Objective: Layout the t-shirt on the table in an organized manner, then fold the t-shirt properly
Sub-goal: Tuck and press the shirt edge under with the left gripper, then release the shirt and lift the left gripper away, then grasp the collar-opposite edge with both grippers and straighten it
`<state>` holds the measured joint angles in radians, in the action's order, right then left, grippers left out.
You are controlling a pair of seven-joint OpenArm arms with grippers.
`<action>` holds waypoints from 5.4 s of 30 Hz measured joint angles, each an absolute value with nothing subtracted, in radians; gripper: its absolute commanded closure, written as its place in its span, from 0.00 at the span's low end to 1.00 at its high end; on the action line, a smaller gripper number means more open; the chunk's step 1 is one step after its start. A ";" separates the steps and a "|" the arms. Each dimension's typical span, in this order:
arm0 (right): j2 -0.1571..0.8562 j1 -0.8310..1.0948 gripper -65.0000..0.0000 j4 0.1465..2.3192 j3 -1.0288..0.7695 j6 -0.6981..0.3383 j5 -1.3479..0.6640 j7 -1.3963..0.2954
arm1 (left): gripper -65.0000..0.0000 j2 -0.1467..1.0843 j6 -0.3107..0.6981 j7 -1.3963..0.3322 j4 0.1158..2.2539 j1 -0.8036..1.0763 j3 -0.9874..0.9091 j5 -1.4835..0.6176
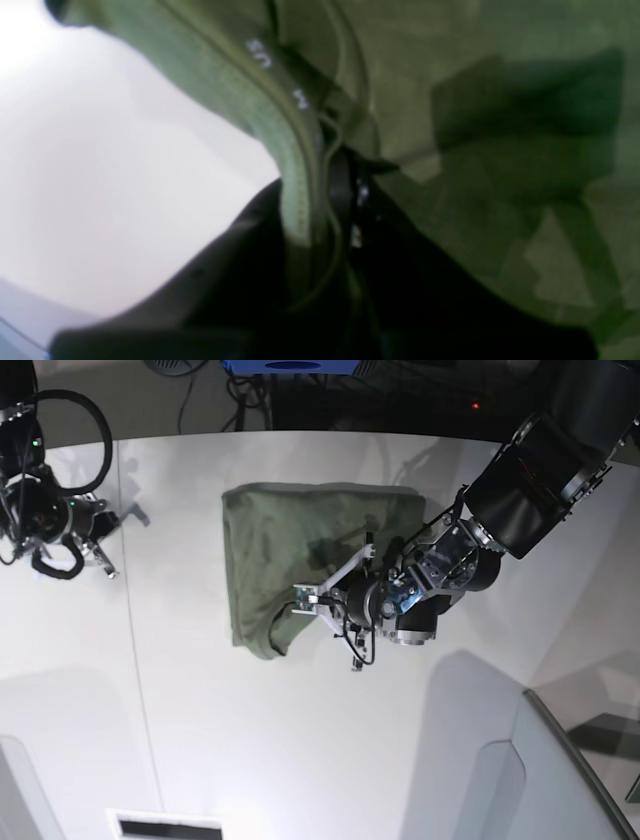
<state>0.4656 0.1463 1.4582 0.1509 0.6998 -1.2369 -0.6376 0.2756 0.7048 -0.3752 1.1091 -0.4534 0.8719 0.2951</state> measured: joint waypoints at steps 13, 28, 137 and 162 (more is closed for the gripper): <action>0.465 0.147 1.00 1.458 0.152 0.699 -1.238 -0.638 | 1.00 0.276 0.696 -0.451 1.122 -0.410 0.865 0.284; 0.465 0.150 1.00 1.458 0.155 0.699 -1.238 -0.639 | 1.00 0.274 0.685 -0.457 1.126 -0.398 0.860 0.284; 0.277 0.162 1.00 1.776 0.551 0.632 -0.807 -0.839 | 1.00 0.070 0.689 -0.282 1.534 0.500 -0.416 -0.244; 0.276 -0.018 1.00 1.440 0.757 0.605 -0.833 -0.614 | 1.00 0.164 0.690 -0.276 1.308 0.268 -0.062 -0.244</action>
<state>0.2760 -0.0177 1.4399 0.7567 0.6048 -0.8333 -0.6140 0.1638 0.6895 -0.2760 1.3075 0.2684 -0.0620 -0.2440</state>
